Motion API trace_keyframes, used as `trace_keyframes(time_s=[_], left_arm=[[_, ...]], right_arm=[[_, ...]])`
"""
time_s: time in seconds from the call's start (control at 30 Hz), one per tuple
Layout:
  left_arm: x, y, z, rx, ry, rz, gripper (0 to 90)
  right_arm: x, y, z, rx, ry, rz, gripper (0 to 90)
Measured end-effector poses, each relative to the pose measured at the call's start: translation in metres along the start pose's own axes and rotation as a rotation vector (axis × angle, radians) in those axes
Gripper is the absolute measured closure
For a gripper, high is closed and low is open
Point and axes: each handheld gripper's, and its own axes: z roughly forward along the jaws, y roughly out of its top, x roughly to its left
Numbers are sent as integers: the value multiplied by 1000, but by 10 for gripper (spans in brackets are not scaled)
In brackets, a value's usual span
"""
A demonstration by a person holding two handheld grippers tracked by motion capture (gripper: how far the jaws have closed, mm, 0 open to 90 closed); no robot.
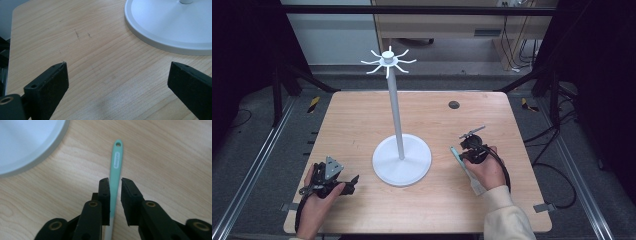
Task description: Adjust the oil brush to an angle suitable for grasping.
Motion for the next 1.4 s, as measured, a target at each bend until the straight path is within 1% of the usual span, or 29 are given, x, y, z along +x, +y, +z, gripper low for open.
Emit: trace_keyframes(time_s=[0.17, 0.23, 0.27, 0.33, 0.37, 0.4, 0.47, 0.57, 0.67, 0.7, 0.73, 0.8, 1.0, 1.17, 1.37, 1.4], left_arm=[[0, 0, 1, 1, -1, 1, 30], [0, 0, 1, 2, -2, 1, 30], [0, 0, 1, 2, -2, 1, 29], [0, 0, 1, 3, -3, 1, 29], [0, 0, 1, 3, -2, 3, 29], [-1, 0, 1, 3, -3, 3, 29], [-1, 0, 1, 4, -5, 5, 29], [-1, 0, 1, 5, -8, 5, 29], [-1, 0, 1, 5, -6, 7, 29], [-1, 0, 1, 6, -8, 5, 29], [-1, 0, 1, 8, -8, 6, 29], [-1, 0, 1, 9, -9, 8, 29], [-1, 0, 2, 12, -11, 9, 30], [-2, 0, 2, 14, -11, 15, 30], [-2, 0, 2, 11, -9, 11, 30], [-1, 0, 1, 10, -9, 10, 30]], right_arm=[[-2, -2, 1, 70, 5, 8, 658], [-1, -3, 2, 94, 9, 4, 665], [-1, -3, 2, 94, 9, 4, 665], [0, -4, 4, 121, 16, 5, 663], [1, -5, 6, 141, 15, 0, 669], [1, -5, 6, 141, 15, 0, 669], [3, -7, 9, 168, 12, 0, 676], [3, -9, 13, 190, 5, -6, 697], [4, -10, 15, 197, 2, -7, 712], [5, -10, 16, 201, 6, -2, 717], [5, -10, 17, 205, 12, -11, 737], [5, -11, 18, 212, 13, -9, 749], [4, -12, 21, 224, -1, -6, 767], [3, -13, 22, 223, -7, -6, 804], [-1, -13, 22, 215, 11, 7, 823], [-2, -13, 21, 206, 10, 12, 825]])
